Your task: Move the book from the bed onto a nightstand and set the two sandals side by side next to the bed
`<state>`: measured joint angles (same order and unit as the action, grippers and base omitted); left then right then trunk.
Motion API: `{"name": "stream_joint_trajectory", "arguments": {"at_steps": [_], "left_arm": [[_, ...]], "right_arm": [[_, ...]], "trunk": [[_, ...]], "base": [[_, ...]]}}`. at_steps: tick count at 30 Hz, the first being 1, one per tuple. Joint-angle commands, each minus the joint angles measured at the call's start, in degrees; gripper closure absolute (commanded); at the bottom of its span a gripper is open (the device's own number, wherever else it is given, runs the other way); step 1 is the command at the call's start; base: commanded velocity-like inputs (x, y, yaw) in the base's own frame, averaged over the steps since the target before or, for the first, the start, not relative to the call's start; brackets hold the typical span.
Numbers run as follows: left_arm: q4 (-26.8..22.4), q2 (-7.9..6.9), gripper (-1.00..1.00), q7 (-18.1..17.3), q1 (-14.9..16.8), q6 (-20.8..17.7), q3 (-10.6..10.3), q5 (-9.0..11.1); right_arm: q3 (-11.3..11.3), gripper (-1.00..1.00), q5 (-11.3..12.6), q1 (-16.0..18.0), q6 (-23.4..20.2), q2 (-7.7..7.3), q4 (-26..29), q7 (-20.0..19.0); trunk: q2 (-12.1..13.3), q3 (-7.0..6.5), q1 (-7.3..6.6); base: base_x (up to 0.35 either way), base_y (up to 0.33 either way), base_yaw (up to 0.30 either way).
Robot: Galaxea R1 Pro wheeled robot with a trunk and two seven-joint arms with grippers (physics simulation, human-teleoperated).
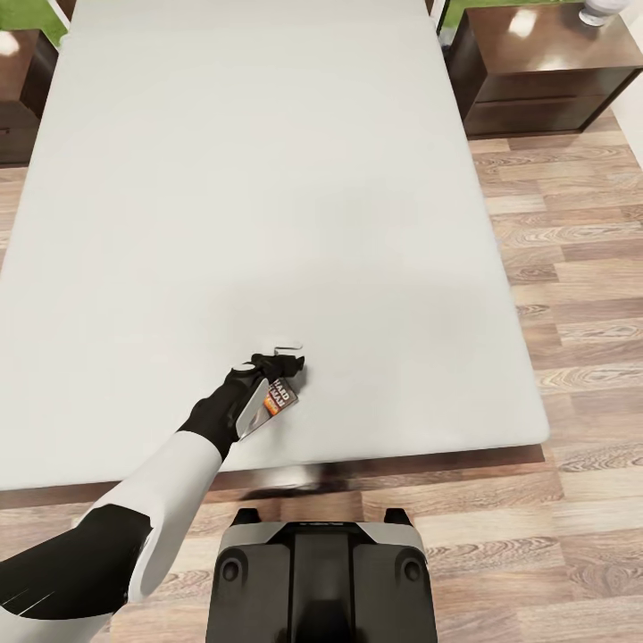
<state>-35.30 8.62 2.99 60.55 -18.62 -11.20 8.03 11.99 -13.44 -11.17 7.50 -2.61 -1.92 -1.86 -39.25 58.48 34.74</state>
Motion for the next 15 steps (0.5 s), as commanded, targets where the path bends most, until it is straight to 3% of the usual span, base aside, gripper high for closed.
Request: {"name": "stream_joint_trajectory", "arguments": {"at_steps": [1,15], "left_arm": [[-0.08,-0.04,-1.00,0.31,0.01,-0.28,-0.22,0.58],[-0.09,-0.09,-1.00,0.38,0.03,-0.24,-0.22,0.58]], "right_arm": [[0.49,-1.00,-0.43,0.00,0.32,-0.03,-0.10,-0.15],[0.49,-1.00,-0.45,0.00,0.32,-0.04,-0.10,-0.14]], "trunk": [[-0.05,0.03,0.02],[-0.05,0.03,0.02]], "base": [[0.000,0.006,0.000],[0.000,0.098,0.000]]}}
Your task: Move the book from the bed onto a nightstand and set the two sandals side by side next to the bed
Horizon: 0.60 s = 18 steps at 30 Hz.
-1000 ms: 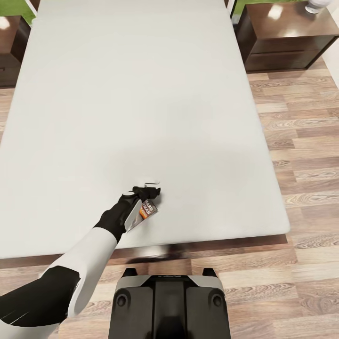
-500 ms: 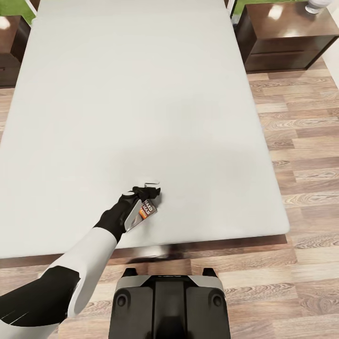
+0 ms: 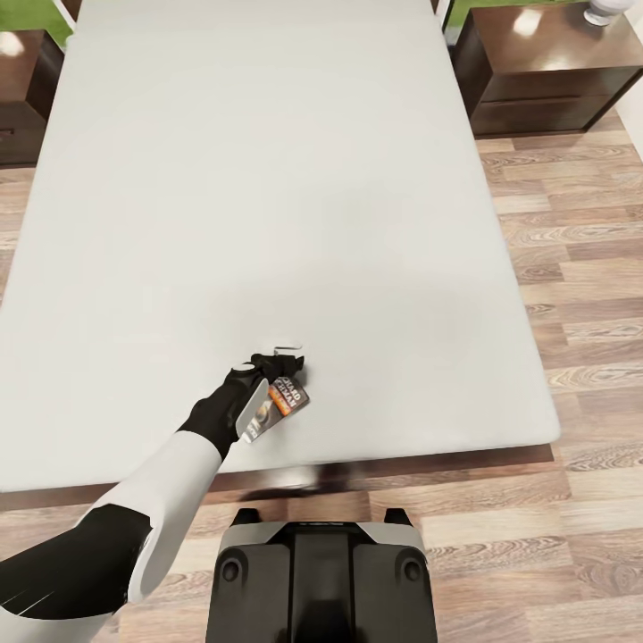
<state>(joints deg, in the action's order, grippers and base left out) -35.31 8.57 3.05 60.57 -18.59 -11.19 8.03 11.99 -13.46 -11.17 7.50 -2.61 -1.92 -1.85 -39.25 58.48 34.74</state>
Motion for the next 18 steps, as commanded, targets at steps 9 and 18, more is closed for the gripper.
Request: {"name": "stream_joint_trajectory", "arguments": {"at_steps": [9,18], "left_arm": [[0.14,-0.04,-1.00,0.43,0.00,0.40,-0.23,0.58],[0.26,-0.01,-1.00,1.15,-0.01,0.70,-0.23,0.58]], "right_arm": [[0.49,-1.00,-0.43,0.00,0.32,-0.05,-0.10,-0.10],[0.49,-1.00,-0.43,0.00,0.32,-0.06,-0.10,-0.10]], "trunk": [[-0.05,0.03,0.02],[-0.05,0.03,0.02]], "base": [[0.000,0.021,0.000],[0.000,0.005,0.000]]}}
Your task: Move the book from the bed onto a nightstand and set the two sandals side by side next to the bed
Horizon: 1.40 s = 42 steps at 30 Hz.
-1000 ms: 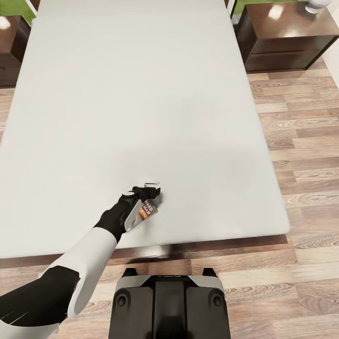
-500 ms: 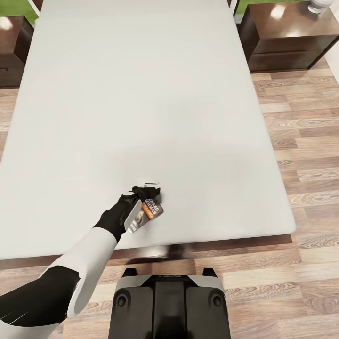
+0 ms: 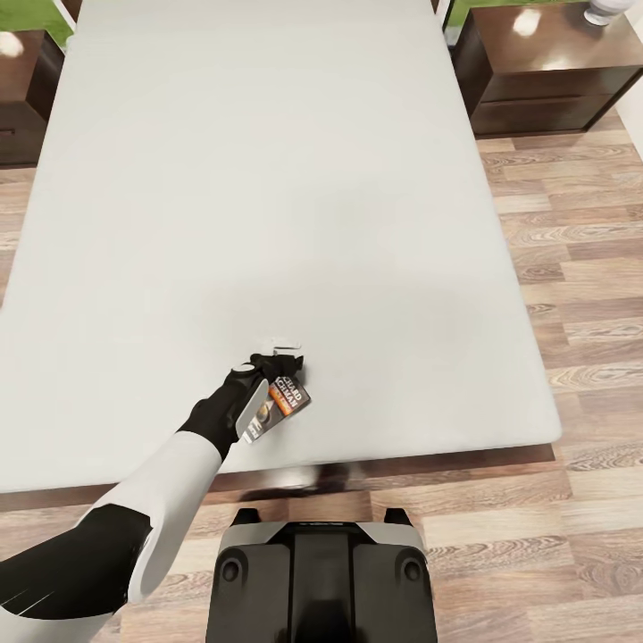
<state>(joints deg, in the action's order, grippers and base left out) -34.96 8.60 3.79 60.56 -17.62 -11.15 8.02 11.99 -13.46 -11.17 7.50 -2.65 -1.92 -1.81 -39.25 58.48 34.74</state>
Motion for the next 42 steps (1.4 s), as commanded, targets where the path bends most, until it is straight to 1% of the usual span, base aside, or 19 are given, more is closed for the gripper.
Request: {"name": "stream_joint_trajectory", "arguments": {"at_steps": [1,23,33,42], "left_arm": [[-0.07,-0.03,-1.00,0.60,0.01,-0.23,-0.27,0.59],[0.06,0.01,-1.00,1.84,0.01,0.06,-0.21,0.67],[0.28,0.03,-1.00,1.93,0.00,1.31,-0.19,0.54],[0.38,0.08,-1.00,2.45,-0.02,1.61,-0.21,0.55]], "right_arm": [[0.49,-1.00,-0.43,0.01,0.32,-0.04,-0.10,-0.15],[0.49,-1.00,-0.43,0.01,0.32,-0.08,-0.10,-0.18],[0.49,-1.00,-0.43,0.01,0.32,-0.08,-0.10,-0.19],[0.49,-1.00,-0.43,0.01,0.32,-0.08,-0.10,-0.17]], "trunk": [[-0.05,0.03,0.02],[-0.05,0.03,0.02],[-0.05,0.03,0.02],[-0.05,0.03,0.02]], "base": [[0.000,0.002,0.000],[0.000,0.000,0.000],[0.000,0.000,0.000],[0.000,0.000,0.000]]}}
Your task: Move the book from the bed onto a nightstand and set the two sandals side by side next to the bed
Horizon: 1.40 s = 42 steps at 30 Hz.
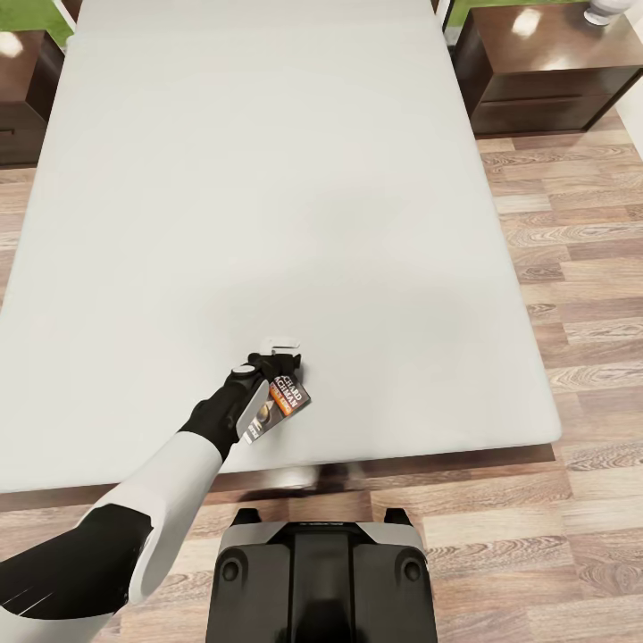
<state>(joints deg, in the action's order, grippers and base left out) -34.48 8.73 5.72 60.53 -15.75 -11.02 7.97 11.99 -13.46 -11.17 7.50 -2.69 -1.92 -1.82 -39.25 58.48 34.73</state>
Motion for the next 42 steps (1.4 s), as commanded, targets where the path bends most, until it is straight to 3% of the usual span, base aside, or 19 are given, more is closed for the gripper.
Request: {"name": "stream_joint_trajectory", "arguments": {"at_steps": [1,35,42], "left_arm": [[-0.09,-0.04,-1.00,0.70,-0.01,-0.24,-0.36,0.61],[-0.05,0.06,-1.00,1.57,-0.06,0.60,-0.39,0.64],[-0.06,0.06,-1.00,1.58,-0.06,0.62,-0.40,0.64]], "right_arm": [[0.49,-1.00,-0.43,0.01,0.32,-0.03,-0.10,-0.14],[0.49,-1.00,-0.43,0.01,0.32,-0.03,-0.10,-0.20],[0.49,-1.00,-0.43,0.01,0.32,-0.03,-0.10,-0.18]], "trunk": [[-0.05,0.03,0.02],[-0.05,0.03,0.02],[-2.86,1.29,1.56]], "base": [[0.000,0.000,0.000],[0.000,0.000,0.000],[0.000,0.000,0.000]]}}
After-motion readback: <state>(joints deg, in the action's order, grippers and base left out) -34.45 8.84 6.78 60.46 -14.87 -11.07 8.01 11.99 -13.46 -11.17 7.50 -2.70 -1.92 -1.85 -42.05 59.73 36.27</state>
